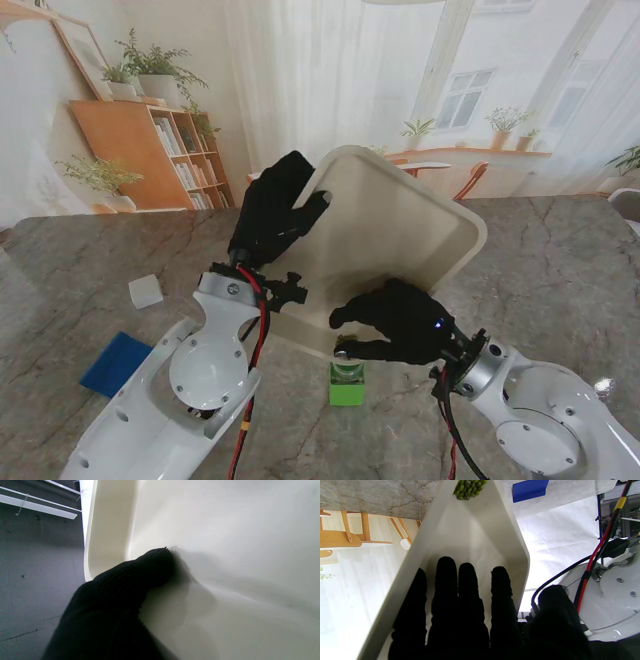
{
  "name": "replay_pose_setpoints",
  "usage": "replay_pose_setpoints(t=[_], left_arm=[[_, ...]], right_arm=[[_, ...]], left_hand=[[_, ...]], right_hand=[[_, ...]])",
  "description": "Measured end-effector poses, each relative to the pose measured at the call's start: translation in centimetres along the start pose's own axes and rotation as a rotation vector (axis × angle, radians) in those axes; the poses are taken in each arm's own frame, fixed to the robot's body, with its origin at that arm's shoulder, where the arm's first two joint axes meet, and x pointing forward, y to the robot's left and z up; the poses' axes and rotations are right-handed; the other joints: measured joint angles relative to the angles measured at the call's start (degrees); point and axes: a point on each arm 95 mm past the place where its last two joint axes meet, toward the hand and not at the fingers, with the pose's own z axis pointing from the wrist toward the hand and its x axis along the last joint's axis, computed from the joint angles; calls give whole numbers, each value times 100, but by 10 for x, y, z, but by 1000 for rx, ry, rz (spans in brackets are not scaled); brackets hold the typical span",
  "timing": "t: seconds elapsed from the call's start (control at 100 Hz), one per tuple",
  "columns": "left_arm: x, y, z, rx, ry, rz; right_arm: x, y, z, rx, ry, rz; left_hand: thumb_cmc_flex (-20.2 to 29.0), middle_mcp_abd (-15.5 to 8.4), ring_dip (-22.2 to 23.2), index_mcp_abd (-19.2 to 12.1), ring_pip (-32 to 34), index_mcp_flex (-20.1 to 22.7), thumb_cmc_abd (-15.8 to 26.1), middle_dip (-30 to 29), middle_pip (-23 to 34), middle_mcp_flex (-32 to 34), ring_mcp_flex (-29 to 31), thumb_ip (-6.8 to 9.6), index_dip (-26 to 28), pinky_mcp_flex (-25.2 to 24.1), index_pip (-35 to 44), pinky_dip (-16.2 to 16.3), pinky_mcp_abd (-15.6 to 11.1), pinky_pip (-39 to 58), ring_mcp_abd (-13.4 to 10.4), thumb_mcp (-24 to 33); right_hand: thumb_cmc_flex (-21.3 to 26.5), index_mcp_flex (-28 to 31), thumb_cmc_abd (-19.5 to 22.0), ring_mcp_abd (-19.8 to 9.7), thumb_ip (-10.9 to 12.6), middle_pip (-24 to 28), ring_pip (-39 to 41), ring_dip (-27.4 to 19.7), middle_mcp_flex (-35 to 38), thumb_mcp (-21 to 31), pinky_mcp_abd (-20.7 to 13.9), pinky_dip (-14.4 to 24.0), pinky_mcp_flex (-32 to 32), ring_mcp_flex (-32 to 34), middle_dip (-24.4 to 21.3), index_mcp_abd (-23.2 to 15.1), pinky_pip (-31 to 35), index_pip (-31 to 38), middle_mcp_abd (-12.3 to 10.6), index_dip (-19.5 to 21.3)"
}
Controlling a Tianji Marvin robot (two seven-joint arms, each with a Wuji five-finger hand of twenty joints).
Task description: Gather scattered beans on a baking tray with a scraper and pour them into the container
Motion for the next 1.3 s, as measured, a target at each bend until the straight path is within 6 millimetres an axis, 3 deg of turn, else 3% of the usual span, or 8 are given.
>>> replay_pose_setpoints(t=[0.8,1.0,1.01,1.02,1.3], left_arm=[[6,-1,-9,-17,78,4],[6,-3,-11,-17,95,-2],[6,-3,-11,-17,95,-2],[6,-3,-11,-16,95,-2],[8,-3,-16,-5,106,-7]], right_arm=[[0,-1,4,1,4,2],[0,-1,6,-4,3,0],[0,-1,6,-4,3,0],[0,-1,6,-4,3,0],[0,0,6,-4,3,-5]], left_hand=[[-52,-16,-2,-39,-3,56,0,0,0,23,5,10,0,-7,0,0,-3,0,-7,2],[-60,-16,-2,-60,-28,95,-2,0,0,23,5,55,0,-30,0,0,-3,0,-7,2],[-60,-16,-2,-62,-29,96,-2,0,0,23,5,68,0,-31,0,0,-3,0,-7,2],[-77,-16,-2,-64,-30,97,-3,0,0,23,5,189,0,-31,0,0,-3,0,-7,2],[-115,-37,-3,-99,-40,116,-5,0,0,23,5,173,0,-54,0,0,-3,-1,-7,2]], right_hand=[[0,-1,1,-1,0,0,-1,0,0,0,6,-54,27,0,0,0,-103,0,0,0],[0,-1,1,-1,0,0,-1,0,0,0,7,-65,27,0,0,0,-106,0,0,0],[0,-1,1,0,0,0,-1,0,0,0,7,-65,27,0,0,0,-106,0,0,0],[0,-1,1,-1,0,0,-1,0,0,0,7,-65,28,0,0,0,-106,0,0,0],[0,-2,1,-1,0,0,-1,0,0,0,7,-66,28,0,0,0,-106,0,0,0]])
